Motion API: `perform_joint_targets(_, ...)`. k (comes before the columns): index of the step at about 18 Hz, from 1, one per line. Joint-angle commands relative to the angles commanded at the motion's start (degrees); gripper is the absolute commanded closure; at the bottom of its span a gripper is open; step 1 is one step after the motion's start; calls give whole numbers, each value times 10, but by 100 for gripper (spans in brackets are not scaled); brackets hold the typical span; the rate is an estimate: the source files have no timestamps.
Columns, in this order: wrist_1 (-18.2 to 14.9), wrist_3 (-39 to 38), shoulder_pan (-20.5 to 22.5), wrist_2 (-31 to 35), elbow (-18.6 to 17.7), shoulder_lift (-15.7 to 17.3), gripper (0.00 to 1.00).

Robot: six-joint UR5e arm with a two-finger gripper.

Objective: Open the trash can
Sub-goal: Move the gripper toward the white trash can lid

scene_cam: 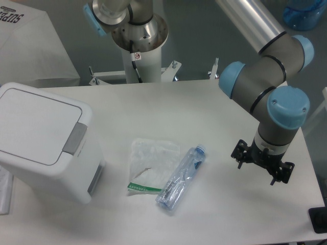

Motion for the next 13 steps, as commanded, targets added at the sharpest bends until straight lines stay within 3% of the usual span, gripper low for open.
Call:
perform_joint_targets(6, 2, -1, -2, -6, -2, 2, 0)
perform_joint_targets(8, 14, -1, -10, -15, -32, 12, 0)
perform_joint_targets(11, 82, -17, -6, -41, -96, 33, 0)
perform_joint_targets(13, 94, -40, -7, -59, -114, 47, 0)
